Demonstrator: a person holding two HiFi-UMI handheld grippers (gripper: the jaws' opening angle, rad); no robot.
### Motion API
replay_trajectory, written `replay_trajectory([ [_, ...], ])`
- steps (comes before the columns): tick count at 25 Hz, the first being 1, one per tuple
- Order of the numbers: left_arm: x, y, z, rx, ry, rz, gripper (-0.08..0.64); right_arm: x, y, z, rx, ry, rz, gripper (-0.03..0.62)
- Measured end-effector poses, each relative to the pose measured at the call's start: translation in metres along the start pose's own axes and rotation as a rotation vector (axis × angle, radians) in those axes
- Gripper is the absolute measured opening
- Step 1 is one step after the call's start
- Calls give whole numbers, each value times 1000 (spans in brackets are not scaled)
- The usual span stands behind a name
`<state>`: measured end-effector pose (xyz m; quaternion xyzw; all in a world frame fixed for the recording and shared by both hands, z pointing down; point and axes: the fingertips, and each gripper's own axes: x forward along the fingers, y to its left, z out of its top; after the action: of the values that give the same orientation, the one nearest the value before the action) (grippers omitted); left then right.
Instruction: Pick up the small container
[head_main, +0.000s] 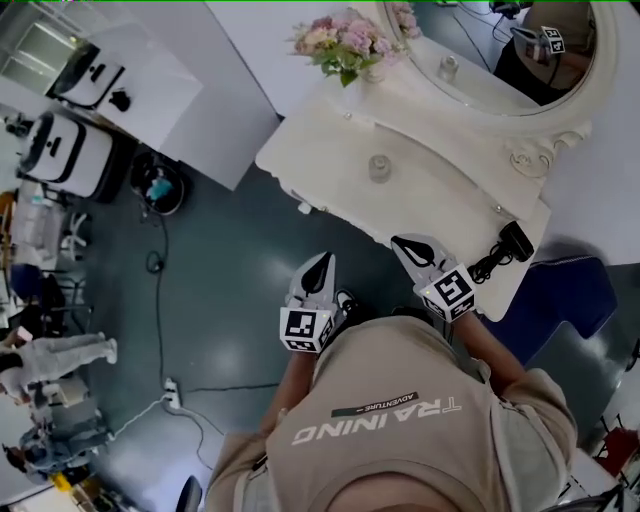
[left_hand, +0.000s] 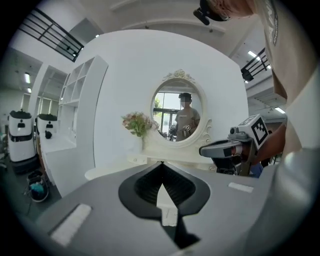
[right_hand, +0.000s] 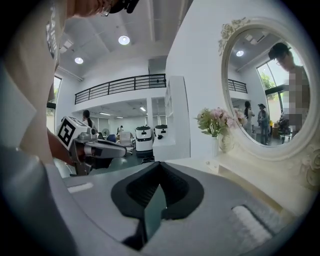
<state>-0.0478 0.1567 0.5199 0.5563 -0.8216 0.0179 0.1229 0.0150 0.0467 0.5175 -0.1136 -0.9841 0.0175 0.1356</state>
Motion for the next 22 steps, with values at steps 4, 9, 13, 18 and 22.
replay_trajectory([
  [4,8,30,16,29,-32,-46,18,23,-5,16,16,-15,-76,3],
  [9,12,60,4,54,4,-97,18,50,4,24,3,-10,-120,3],
  [13,15,78,0,38,18,-123,18,63,4,22,5,25,-141,3],
  [18,29,91,-8,22,38,-146,18,76,-16,21,34,28,-189,3],
  [22,51,96,-6,37,59,-174,18,88,-44,26,67,-12,-225,3],
])
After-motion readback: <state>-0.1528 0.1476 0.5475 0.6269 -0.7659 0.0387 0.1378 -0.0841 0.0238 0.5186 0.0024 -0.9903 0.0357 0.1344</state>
